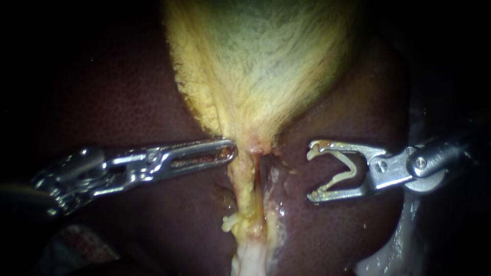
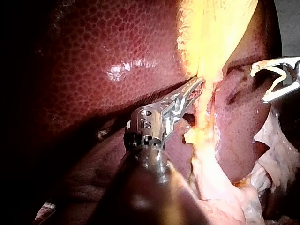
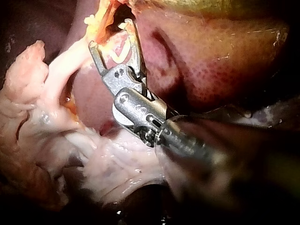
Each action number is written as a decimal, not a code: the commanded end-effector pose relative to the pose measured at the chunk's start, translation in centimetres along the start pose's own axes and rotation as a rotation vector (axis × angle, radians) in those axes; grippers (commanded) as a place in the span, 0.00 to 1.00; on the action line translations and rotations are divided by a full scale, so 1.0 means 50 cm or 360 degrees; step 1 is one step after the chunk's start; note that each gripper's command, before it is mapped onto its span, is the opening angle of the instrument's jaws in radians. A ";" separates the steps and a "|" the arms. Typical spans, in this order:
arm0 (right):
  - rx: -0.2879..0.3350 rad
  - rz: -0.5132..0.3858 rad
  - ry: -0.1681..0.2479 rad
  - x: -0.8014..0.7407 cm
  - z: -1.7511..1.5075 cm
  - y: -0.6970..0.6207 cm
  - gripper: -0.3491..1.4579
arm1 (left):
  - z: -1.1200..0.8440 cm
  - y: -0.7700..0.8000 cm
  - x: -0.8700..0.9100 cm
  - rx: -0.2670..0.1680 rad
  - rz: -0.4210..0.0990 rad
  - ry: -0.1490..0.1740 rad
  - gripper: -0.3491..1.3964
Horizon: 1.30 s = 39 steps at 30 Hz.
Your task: Clipping second clip left tube
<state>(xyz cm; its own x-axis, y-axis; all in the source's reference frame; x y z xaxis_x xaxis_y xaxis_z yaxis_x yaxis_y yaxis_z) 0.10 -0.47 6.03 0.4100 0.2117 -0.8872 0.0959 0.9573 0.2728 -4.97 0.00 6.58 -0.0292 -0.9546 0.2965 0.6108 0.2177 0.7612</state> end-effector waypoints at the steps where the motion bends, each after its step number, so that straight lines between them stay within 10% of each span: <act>1: -0.0002 -0.0001 0.0000 -0.0002 0.0005 -0.0002 0.52 | -0.0003 0.0000 0.0000 0.0001 0.0000 0.0001 0.01; 17: 0.0053 0.0230 0.0006 -0.0081 0.0290 -0.0098 0.52 | -0.0136 0.0026 -0.0036 -0.0025 -0.0008 -0.0003 0.01; 32: 0.0078 0.0287 -0.0100 -0.0176 0.0345 -0.0047 0.51 | -0.0167 -0.0035 -0.0042 -0.0005 -0.0026 -0.0049 0.01; 39: 0.0076 0.0289 -0.0110 -0.0173 0.0358 -0.0042 0.50 | -0.0174 -0.0047 -0.0050 0.0006 -0.0032 -0.0063 0.01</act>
<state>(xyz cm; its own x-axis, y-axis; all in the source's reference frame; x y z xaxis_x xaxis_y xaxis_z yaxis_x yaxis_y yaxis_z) 1.38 -1.21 7.40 0.4855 0.3644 -0.7947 0.0571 0.8938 0.4447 -4.43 0.01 5.82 -0.0732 -0.9499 0.3037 0.6079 0.1989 0.7687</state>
